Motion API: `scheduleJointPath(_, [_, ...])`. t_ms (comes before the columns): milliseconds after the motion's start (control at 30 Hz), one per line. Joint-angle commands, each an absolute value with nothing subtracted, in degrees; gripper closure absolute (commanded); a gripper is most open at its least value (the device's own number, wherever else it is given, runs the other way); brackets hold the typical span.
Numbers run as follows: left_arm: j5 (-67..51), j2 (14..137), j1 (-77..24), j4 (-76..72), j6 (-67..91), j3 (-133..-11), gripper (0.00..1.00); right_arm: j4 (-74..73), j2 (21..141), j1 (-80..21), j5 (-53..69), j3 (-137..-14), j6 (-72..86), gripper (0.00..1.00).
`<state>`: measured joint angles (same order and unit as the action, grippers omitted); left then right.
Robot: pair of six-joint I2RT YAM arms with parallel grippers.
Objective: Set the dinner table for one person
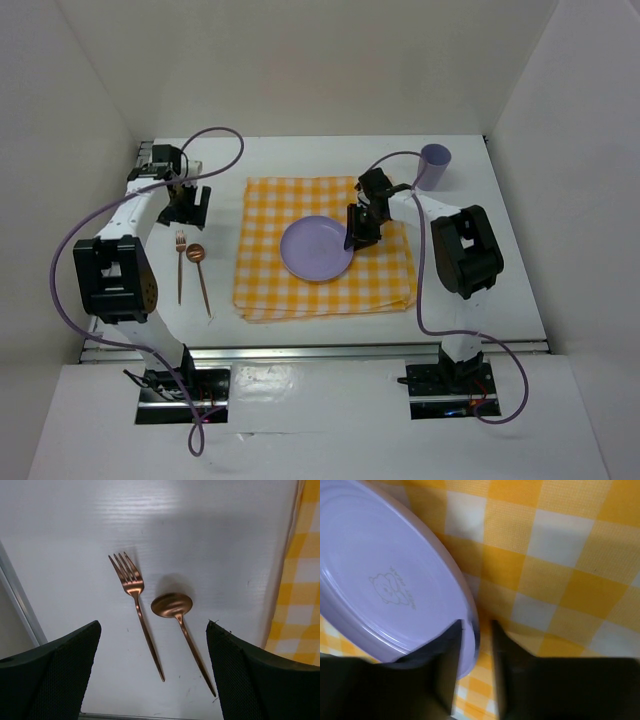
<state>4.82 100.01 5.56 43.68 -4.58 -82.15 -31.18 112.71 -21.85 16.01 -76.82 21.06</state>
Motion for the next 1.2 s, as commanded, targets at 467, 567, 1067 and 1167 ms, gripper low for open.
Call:
scheduleJointPath(467, [2.64,103.27,6.94,46.05,-7.82,-77.87,0.18,-36.12,102.58,-22.85,12.92,-84.37,21.71,0.31])
scheduleJointPath(567, [2.64,103.8,7.55,46.58,-7.82,-76.04,0.22,-36.12,100.29,-22.85,12.92,-83.15,22.23,0.31])
scheduleJointPath(1067, [-9.32,99.32,9.32,48.6,-8.44,-67.94,0.34,-37.18,95.36,-27.25,8.26,-78.66,24.61,0.35])
scheduleJointPath(1167, [-7.31,99.84,6.26,47.29,-7.92,-67.94,0.34,-37.18,94.84,-27.77,7.73,-78.66,24.61,0.35])
